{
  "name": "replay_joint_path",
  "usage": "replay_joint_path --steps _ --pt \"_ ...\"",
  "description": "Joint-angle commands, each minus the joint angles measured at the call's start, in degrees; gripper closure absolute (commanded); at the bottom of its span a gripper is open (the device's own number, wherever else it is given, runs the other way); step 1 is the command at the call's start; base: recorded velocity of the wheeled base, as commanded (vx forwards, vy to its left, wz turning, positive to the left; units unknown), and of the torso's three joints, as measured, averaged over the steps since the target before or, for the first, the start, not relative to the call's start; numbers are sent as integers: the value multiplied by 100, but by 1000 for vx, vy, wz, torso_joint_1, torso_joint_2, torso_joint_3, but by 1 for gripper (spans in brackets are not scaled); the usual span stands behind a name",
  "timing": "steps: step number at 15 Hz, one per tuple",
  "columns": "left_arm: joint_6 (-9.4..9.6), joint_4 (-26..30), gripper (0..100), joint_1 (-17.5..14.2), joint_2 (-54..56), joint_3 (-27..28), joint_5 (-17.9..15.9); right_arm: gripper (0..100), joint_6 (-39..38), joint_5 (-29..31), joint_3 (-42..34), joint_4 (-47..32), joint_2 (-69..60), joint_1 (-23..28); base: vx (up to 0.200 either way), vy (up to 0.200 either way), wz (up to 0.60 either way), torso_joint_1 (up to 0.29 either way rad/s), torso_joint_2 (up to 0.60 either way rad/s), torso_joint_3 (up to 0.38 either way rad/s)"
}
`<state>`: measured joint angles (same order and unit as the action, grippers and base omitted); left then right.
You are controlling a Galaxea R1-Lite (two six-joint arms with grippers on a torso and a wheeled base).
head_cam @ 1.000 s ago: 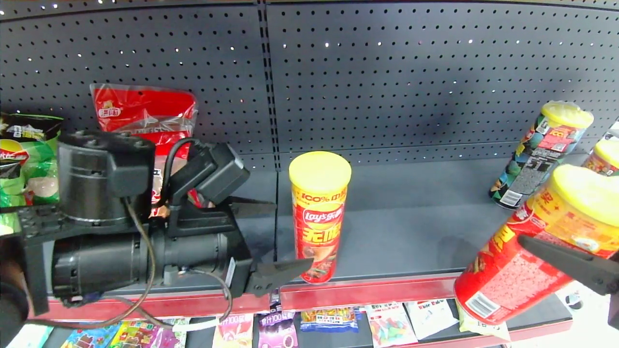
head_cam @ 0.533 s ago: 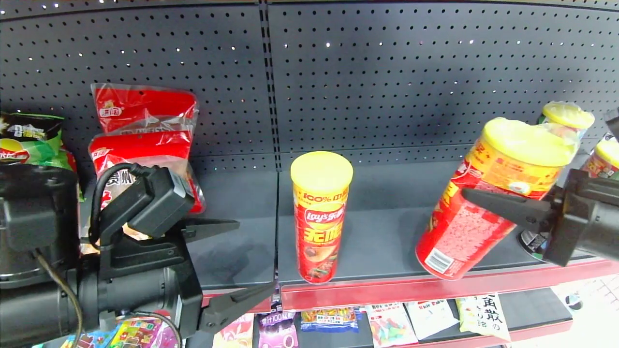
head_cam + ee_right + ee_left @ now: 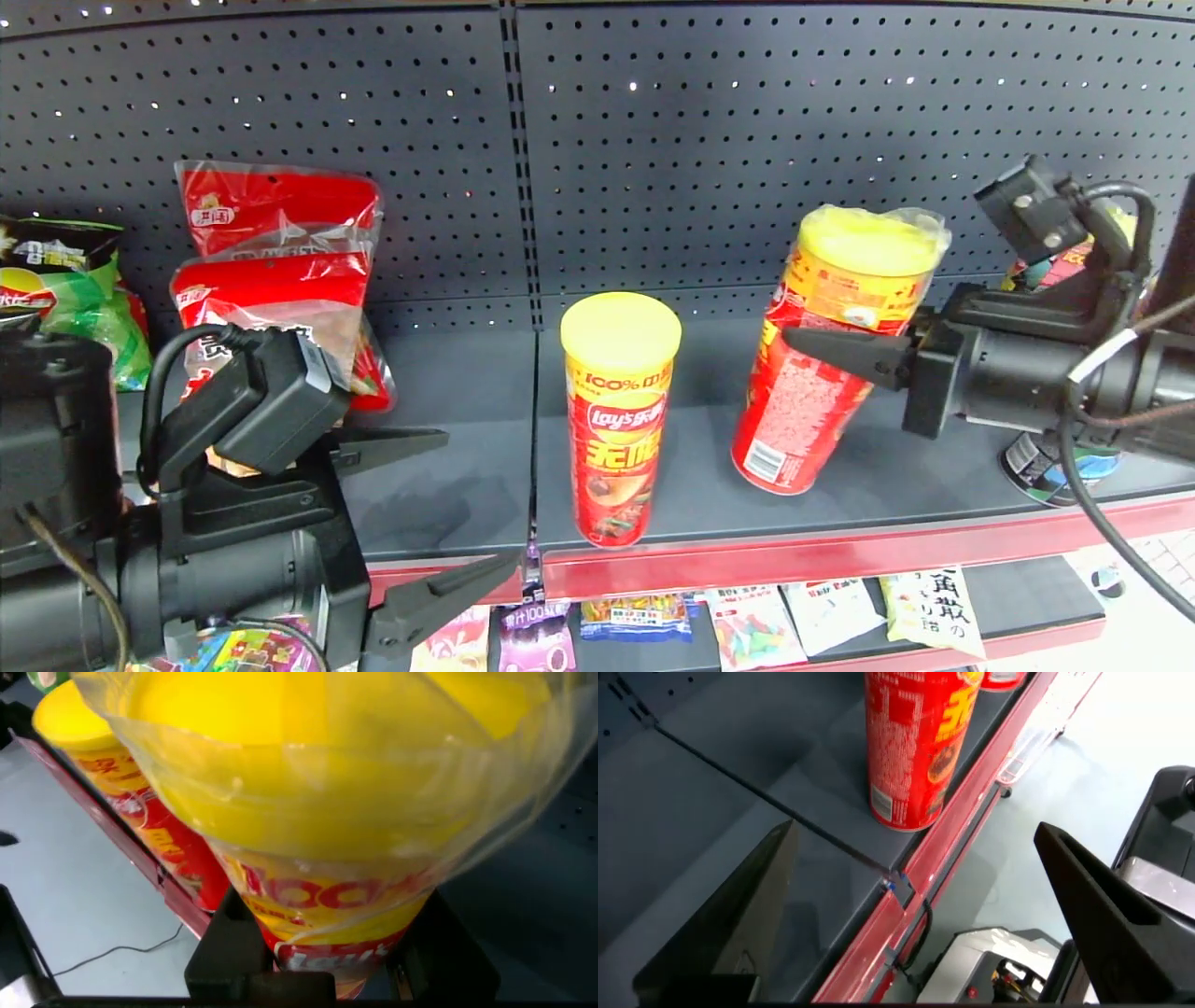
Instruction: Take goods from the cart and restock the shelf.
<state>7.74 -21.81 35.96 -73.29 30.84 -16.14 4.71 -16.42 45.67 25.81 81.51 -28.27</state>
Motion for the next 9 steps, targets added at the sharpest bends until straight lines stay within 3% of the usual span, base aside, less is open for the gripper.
replay_joint_path --steps 1,6,9 --pt "-1 1 0 -1 60 -70 14 100 110 -10 294 12 480 6 0 0 0 0 0 0" --pt "-9 1 0 -10 289 -342 225 100 180 -37 1243 74 1456 -3 0 0 0 0 0 0" --pt "-141 1 0 -10 368 -421 261 100 118 -63 1726 205 1869 -12 0 0 0 0 0 0"
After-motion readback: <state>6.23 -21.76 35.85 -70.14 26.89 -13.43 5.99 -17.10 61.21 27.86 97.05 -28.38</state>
